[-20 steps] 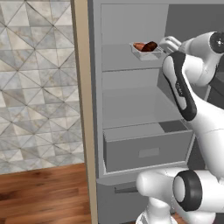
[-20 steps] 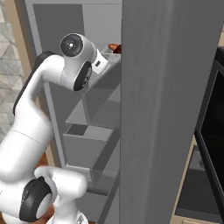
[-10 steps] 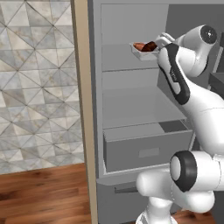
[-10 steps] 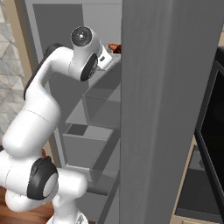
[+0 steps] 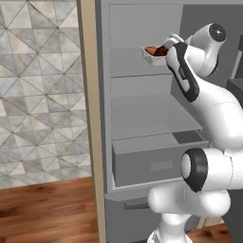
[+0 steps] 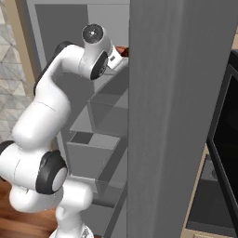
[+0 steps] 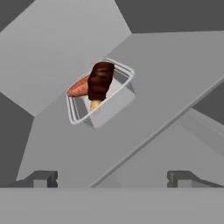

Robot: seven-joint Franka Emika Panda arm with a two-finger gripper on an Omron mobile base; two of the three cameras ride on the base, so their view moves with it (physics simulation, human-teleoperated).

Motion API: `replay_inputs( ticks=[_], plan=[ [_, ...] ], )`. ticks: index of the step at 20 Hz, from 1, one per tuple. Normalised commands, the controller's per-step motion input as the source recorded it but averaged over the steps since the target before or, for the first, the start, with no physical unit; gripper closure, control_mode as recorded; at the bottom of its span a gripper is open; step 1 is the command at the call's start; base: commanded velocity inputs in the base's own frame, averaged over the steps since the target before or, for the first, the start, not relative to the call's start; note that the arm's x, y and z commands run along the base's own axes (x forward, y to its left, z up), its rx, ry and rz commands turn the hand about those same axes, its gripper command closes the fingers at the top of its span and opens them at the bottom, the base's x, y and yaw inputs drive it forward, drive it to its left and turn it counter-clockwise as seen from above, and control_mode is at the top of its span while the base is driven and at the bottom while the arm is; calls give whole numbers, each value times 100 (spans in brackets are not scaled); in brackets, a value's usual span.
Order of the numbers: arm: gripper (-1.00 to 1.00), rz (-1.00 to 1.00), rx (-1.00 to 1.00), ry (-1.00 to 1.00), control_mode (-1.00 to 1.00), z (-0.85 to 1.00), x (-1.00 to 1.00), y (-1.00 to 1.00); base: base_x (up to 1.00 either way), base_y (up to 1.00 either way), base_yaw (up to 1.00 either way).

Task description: Place the tupperware containing the steak and sweet potato meal in the microwave. Close the microwave door and press the start button to reheat the meal.

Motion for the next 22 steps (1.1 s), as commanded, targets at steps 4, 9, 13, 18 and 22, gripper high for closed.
replay_inputs(
  ticks=[4,9,13,18,22],
  plan=[
    [-100,0,0,2,-100,-15,34,-9,0,0,0],
    [-100,0,1,5,-100,-7,38,-7,0,0,0],
    [-100,0,2,6,-100,0,41,0,0,0,0],
    [-100,0,1,8,-100,0,43,0,0,0,0],
    [-100,0,4,8,-100,0,45,-3,0,0,0]
  ],
)
